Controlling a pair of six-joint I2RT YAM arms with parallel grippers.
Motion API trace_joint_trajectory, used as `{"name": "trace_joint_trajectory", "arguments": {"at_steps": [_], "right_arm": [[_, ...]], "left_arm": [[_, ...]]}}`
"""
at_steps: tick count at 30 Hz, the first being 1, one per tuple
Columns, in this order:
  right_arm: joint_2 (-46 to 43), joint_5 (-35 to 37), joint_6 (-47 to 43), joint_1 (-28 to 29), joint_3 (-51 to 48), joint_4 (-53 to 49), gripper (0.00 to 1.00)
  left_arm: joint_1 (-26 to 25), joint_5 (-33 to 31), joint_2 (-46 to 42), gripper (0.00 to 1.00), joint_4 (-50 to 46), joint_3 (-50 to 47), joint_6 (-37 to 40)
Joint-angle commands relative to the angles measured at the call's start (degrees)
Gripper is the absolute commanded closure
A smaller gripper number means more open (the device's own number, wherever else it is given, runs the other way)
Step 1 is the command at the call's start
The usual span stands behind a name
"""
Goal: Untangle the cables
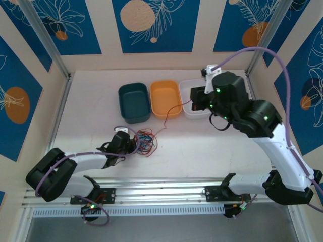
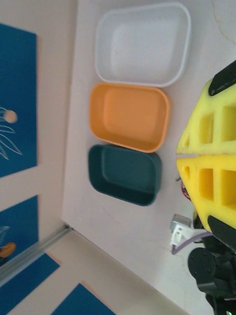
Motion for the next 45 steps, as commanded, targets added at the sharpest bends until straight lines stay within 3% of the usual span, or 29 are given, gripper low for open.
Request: {"name": "trace_joint_trajectory", "arguments": {"at_steps": [1, 16, 23, 31, 39, 45], "right_arm": [[-1.0, 4.9, -3.4, -0.8, 4.3, -2.3, 1.0], [6.1, 8.6, -15.1, -8.2, 20.0, 2.5, 1.0], [11.4, -0.2, -15.1, -20.1, 19.6, 7.7, 1.0], [18.6, -7.4, -14.3, -28.2, 21.2, 11.5, 1.0], [25.1, -12.1, -13.5, -31.0, 23.3, 13.0, 1.0], [26.5, -12.1, -12.4, -32.2, 17.0, 13.6, 1.0]], "left_arm": [[-0.6, -1.5, 1.4, 1.0, -2.6, -0.1, -0.9], [-0.6, -0.9, 1.6, 1.0, -2.3, 0.0, -0.3], [-0.6, 0.6, 1.5, 1.0, -2.1, 0.8, 0.4], [-0.6, 2.1, 0.8, 1.0, -1.8, 0.9, 1.4], [-0.7, 2.5, 0.7, 1.0, -1.0, 0.8, 1.7], [-0.6, 2.8, 0.6, 1.0, -0.5, 0.7, 2.2]]}}
